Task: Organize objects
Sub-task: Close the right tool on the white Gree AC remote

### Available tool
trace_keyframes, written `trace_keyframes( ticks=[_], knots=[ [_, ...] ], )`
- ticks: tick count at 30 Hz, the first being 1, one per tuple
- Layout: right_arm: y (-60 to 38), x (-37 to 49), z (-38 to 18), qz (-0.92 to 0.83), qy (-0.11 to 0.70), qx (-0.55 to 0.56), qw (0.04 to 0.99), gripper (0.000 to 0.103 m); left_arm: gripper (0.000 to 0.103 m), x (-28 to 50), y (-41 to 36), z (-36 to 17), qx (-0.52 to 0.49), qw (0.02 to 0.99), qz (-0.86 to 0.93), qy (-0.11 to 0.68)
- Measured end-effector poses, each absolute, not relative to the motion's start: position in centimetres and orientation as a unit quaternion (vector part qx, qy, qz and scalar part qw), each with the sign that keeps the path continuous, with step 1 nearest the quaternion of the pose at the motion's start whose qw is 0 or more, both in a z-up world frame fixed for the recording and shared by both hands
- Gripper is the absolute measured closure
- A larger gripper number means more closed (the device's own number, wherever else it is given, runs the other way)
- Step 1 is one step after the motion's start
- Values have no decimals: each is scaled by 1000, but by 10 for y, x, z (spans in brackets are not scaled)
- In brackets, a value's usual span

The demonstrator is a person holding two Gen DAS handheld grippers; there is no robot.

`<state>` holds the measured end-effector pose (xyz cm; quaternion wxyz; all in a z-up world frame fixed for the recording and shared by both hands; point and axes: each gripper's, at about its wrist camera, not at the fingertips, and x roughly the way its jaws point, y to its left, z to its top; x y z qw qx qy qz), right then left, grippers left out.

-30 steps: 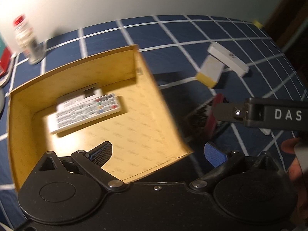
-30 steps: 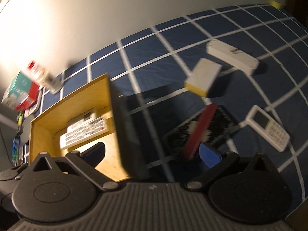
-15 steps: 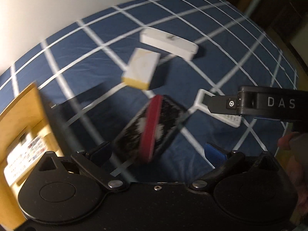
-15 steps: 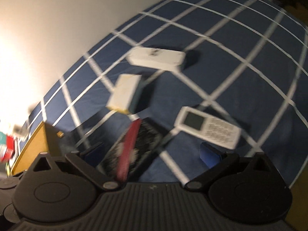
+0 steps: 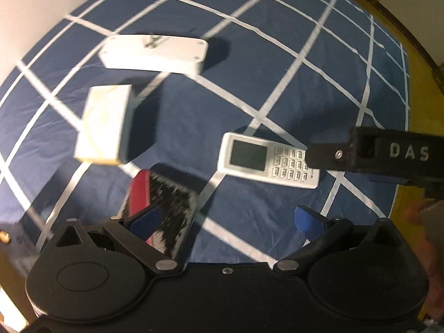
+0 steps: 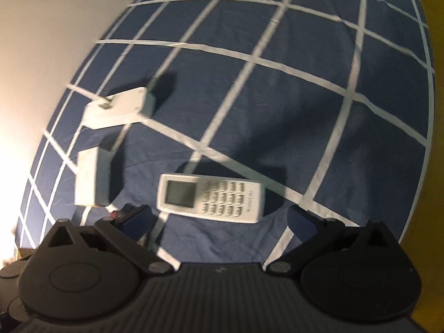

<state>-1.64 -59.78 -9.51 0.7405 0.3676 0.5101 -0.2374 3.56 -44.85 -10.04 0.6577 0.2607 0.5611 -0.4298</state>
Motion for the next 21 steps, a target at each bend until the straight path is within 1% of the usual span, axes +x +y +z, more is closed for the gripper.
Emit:
trace_keyframes(
  ticks=[11, 21],
  knots=[
    [-615, -2, -136, -243, 534, 405, 702, 1, 0, 50, -488, -137, 292, 615, -443, 583],
    [-624, 6, -158, -248, 548, 422, 678, 6, 1, 57, -515, -162, 304, 586, -462, 593]
  ],
)
